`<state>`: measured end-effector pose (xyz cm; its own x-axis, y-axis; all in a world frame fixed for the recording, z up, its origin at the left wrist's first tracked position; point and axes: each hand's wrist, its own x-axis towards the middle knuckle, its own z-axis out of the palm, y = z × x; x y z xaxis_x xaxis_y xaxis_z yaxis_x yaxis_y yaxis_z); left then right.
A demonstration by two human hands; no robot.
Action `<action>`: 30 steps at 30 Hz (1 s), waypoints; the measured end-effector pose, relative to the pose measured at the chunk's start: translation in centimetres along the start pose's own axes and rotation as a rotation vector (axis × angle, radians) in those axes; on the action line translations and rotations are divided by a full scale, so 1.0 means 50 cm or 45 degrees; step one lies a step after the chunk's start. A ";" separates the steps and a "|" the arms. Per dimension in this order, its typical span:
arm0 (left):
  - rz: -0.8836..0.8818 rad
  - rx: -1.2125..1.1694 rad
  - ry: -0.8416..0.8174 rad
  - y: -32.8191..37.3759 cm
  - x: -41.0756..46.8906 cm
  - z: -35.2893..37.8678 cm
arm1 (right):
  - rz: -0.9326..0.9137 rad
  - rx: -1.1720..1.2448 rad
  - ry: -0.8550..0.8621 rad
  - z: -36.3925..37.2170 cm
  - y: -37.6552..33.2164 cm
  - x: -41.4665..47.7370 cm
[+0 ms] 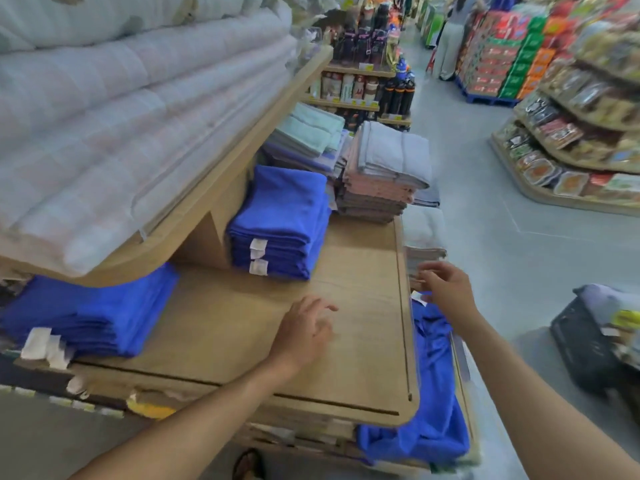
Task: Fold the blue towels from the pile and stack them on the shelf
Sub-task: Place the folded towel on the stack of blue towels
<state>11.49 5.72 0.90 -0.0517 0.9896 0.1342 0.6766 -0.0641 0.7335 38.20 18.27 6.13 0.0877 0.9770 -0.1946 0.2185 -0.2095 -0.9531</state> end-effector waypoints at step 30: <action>0.072 0.869 -0.192 0.123 -0.019 0.214 | 0.850 0.239 -0.227 -0.031 0.410 -0.086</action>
<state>23.57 5.77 -1.84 0.0661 0.9974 0.0297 0.9878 -0.0696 0.1395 43.81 9.71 -12.19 -0.0193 0.6380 -0.7698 0.0011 -0.7699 -0.6382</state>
